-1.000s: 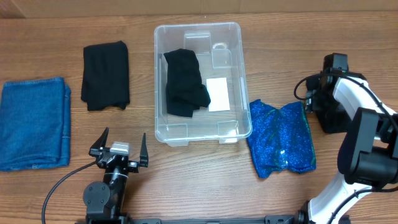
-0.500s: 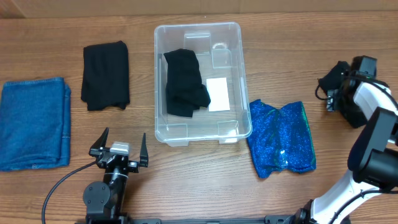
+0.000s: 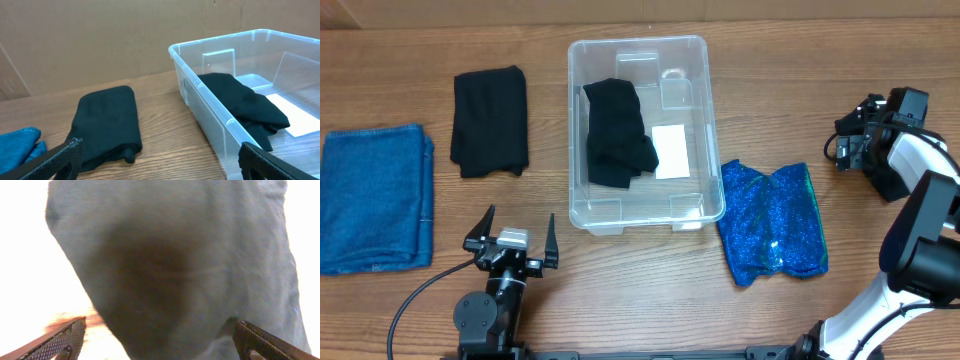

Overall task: Pack container
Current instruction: 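Grasp the lower-right black cloth with the right gripper and lift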

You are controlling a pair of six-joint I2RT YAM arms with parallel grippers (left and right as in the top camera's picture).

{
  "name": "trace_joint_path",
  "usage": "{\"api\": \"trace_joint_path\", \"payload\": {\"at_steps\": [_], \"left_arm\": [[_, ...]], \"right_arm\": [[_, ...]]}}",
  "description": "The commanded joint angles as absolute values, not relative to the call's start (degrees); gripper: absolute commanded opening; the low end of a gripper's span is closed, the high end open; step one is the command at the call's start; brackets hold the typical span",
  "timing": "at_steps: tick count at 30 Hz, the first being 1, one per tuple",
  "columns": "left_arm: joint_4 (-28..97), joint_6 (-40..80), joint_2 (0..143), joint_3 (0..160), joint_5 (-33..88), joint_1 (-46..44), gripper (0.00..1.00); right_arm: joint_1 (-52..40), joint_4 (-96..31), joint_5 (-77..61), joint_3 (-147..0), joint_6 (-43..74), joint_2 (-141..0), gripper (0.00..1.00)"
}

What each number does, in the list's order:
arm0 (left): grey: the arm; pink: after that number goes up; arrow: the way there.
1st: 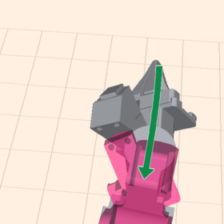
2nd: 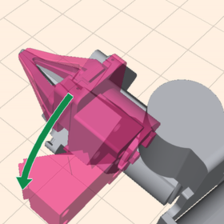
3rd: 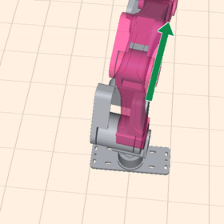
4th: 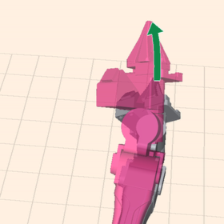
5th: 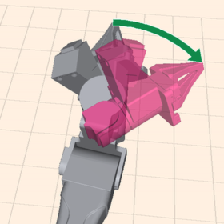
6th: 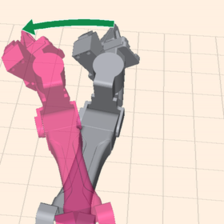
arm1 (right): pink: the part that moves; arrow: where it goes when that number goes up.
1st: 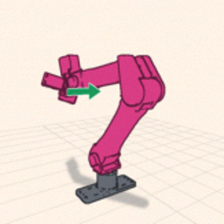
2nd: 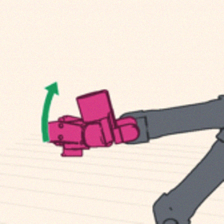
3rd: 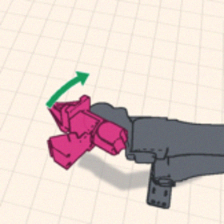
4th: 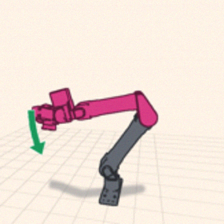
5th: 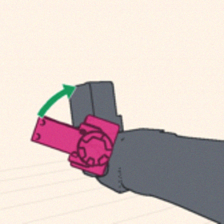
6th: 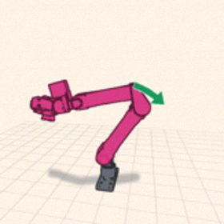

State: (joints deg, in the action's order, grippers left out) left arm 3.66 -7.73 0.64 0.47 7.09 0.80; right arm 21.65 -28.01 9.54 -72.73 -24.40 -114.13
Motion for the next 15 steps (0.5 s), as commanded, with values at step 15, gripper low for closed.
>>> {"api": "trace_joint_path", "payload": {"at_steps": [15], "left_arm": [[3.7, -8.14, 0.32, 0.27, 7.09, 1.1, 1.0]], "right_arm": [[22.46, -25.67, 11.92, -72.38, -36.25, -119.94, 1.0]]}}
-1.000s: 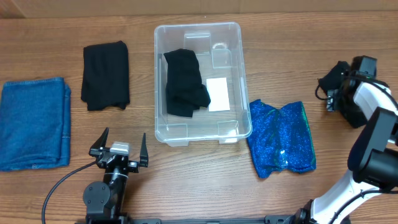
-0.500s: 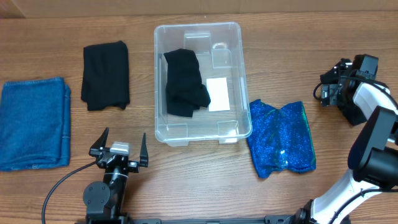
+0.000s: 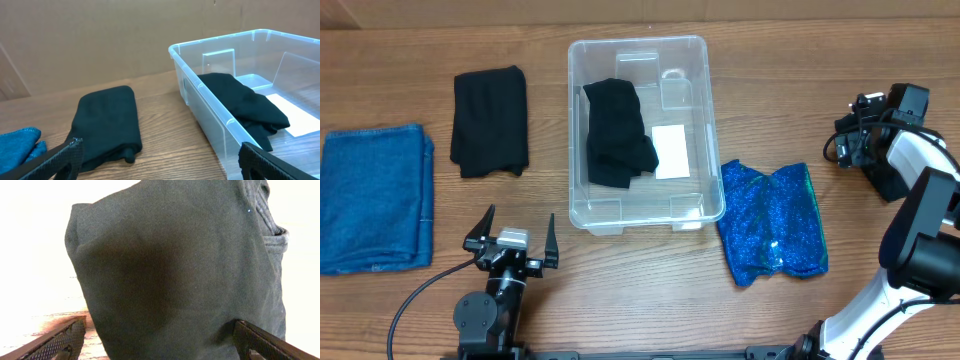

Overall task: Pack container
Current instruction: 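Grasp the lower-right black cloth with the right gripper and lift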

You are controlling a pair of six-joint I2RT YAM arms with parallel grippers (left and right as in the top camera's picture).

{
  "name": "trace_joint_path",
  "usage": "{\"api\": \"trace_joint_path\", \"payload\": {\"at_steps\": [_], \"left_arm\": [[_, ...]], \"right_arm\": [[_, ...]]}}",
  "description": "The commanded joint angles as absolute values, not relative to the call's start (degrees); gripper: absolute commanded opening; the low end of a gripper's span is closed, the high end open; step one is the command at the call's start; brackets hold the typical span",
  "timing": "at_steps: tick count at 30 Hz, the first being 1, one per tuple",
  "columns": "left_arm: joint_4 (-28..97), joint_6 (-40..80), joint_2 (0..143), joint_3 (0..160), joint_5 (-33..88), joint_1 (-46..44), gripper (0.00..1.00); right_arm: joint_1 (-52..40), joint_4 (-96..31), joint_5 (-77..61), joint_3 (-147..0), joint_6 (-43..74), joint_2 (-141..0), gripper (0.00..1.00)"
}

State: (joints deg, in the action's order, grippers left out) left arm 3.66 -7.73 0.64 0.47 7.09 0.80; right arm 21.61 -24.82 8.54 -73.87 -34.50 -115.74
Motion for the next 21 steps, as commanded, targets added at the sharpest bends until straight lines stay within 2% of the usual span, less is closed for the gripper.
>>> {"api": "trace_joint_path", "payload": {"at_steps": [1, 4, 8, 13, 15, 17, 19, 21], "left_arm": [[3.7, -8.14, 0.32, 0.27, 7.09, 1.1, 1.0], [3.7, -8.14, 0.32, 0.27, 7.09, 1.1, 1.0], [3.73, -8.14, 0.32, 0.27, 7.09, 1.1, 1.0], [3.73, -8.14, 0.32, 0.27, 7.09, 1.1, 1.0], [3.73, -8.16, 0.32, 0.27, 7.09, 1.1, 1.0], [3.73, -8.14, 0.32, 0.27, 7.09, 1.1, 1.0], [3.73, -8.14, 0.32, 0.27, 7.11, 1.1, 1.0], [3.7, -8.14, 0.32, 0.27, 7.09, 1.1, 1.0]], "right_arm": [[22.87, -25.93, 11.92, -72.38, -36.25, -119.94, 1.0], [24.4, -26.59, 11.92, -72.38, -35.9, -119.94, 0.99], [25.71, -26.65, 11.94, -72.38, -35.81, -119.94, 0.88], [26.48, -26.87, 11.68, -72.38, -35.79, -119.94, 0.85], [26.48, -26.87, 10.39, -72.38, -35.79, -119.94, 0.78], [26.48, -26.87, 9.1, -72.38, -35.7, -119.94, 0.66], [26.48, -26.79, 8.82, -72.38, -34.26, -119.94, 0.6], [26.46, -26.87, 8.73, -72.38, -34.24, -119.94, 0.45]]}}
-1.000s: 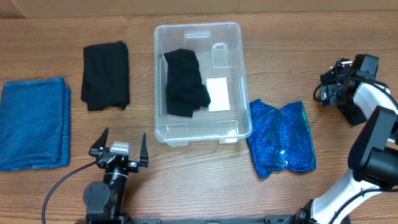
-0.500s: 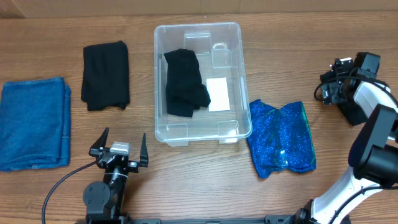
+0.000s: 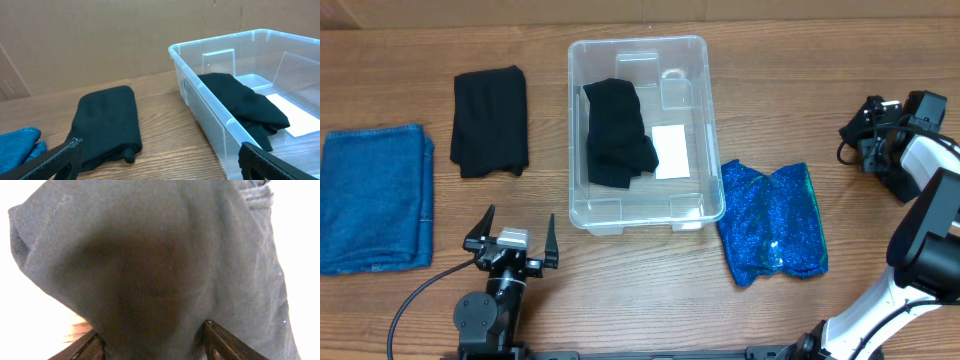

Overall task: Pack container
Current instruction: 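Grasp the lower-right black cloth with the right gripper and lift, then carry the black cloth into the bin beside the first one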

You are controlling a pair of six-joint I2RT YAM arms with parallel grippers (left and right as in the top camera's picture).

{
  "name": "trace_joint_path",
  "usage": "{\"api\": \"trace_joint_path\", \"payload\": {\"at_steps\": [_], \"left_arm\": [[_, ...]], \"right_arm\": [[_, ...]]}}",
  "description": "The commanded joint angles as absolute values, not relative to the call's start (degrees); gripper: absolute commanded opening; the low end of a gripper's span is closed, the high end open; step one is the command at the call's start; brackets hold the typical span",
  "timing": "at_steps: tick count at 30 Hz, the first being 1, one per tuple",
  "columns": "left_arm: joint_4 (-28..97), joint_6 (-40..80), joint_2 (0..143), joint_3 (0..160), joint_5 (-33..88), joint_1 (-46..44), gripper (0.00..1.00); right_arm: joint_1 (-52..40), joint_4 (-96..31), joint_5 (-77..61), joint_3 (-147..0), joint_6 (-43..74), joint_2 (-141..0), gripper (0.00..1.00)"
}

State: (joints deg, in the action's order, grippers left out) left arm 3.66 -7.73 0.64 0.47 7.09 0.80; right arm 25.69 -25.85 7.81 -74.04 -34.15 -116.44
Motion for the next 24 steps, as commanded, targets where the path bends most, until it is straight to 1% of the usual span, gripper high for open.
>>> {"api": "trace_joint_path", "payload": {"at_steps": [1, 6, 12, 15, 21, 24], "left_arm": [[3.7, -8.14, 0.32, 0.27, 7.09, 1.1, 1.0], [3.7, -8.16, 0.32, 0.27, 7.09, 1.1, 1.0], [3.7, -8.14, 0.32, 0.27, 7.11, 1.1, 1.0], [3.7, -8.14, 0.32, 0.27, 7.09, 1.1, 1.0], [3.7, -8.14, 0.32, 0.27, 7.09, 1.1, 1.0], [3.73, -8.14, 0.32, 0.27, 7.09, 1.1, 1.0]], "right_arm": [[26.3, -26.87, 8.73, -72.38, -33.69, -119.94, 0.34], [25.1, -26.7, 8.71, -72.49, -31.22, -119.92, 0.05], [21.67, -29.93, 8.27, -79.99, -18.22, -119.7, 0.04], [20.64, -36.77, 2.61, -87.26, -16.03, -119.59, 0.04], [20.51, -49.63, -10.48, -103.7, -4.34, -119.48, 0.04], [20.27, -54.72, -15.14, -110.8, -0.97, -119.48, 0.04]]}}
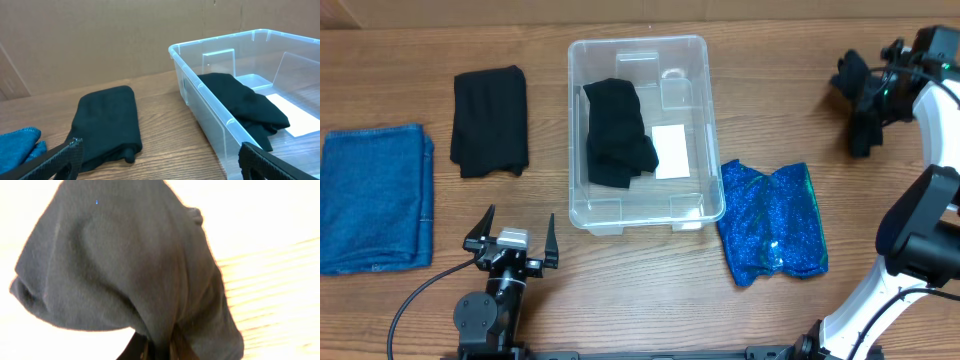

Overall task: Pack container
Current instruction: 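Carry the black cloth into the bin beside the first one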

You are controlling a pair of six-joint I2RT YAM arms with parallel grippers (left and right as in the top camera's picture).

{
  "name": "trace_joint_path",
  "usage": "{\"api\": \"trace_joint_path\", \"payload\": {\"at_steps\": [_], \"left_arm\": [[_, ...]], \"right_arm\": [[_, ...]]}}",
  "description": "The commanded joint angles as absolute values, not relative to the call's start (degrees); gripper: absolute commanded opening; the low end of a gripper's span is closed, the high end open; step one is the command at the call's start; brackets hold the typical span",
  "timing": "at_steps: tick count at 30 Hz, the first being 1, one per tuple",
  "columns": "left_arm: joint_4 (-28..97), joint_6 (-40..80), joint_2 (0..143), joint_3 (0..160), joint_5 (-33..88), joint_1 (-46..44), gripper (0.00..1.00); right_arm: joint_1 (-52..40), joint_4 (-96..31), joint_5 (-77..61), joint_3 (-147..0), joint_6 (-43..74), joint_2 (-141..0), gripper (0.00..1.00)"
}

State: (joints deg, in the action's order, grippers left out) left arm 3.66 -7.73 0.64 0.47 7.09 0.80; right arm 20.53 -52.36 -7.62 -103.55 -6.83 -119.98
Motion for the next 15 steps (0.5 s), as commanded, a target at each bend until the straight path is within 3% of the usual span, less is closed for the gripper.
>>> {"api": "trace_joint_path", "payload": {"at_steps": [1, 9, 15], "left_arm": [[3.73, -8.14, 0.32, 0.27, 7.09, 1.1, 1.0], [3.7, -8.14, 0.32, 0.27, 7.11, 1.1, 1.0], [3.73, -8.14, 0.32, 0.27, 7.09, 1.1, 1.0]], "right_arm": [[19.94, -56.4, -15.99, -113.25, 0.27, -119.37, 0.04], [11.07, -65.12, -16.69, -126.48, 17.41, -114.04, 0.04], [-4.8, -65.36, -8.97, -126.5, 28.8, -108.12, 0.04]]}}
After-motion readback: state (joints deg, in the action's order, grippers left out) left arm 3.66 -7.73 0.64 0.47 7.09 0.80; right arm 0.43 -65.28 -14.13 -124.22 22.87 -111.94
